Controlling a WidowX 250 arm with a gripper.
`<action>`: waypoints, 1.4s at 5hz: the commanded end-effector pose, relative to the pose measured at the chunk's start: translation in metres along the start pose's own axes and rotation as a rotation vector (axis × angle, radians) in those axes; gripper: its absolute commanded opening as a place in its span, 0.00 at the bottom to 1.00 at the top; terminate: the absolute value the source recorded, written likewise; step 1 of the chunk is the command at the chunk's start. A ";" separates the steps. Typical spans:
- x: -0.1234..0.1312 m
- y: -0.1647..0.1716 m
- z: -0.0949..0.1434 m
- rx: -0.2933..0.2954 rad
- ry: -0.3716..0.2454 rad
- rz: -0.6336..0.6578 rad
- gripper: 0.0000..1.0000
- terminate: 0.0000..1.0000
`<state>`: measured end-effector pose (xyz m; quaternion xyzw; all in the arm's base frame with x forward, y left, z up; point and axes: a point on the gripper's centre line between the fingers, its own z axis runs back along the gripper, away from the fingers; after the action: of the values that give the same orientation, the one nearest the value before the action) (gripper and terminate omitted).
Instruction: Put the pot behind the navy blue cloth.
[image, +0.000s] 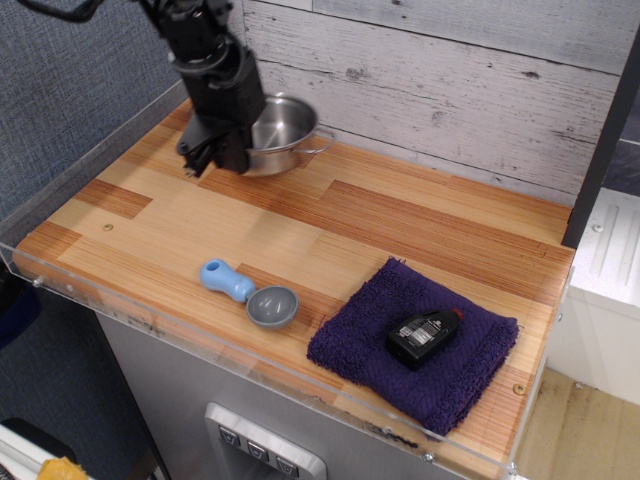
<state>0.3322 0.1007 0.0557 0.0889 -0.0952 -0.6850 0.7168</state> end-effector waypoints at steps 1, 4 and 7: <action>0.039 -0.005 0.028 0.080 -0.028 -0.131 0.00 0.00; 0.112 0.005 0.007 0.083 -0.093 -0.312 0.00 0.00; 0.141 -0.011 -0.012 0.061 -0.149 -0.423 0.00 0.00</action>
<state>0.3319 -0.0459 0.0331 0.0617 -0.1378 -0.8229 0.5477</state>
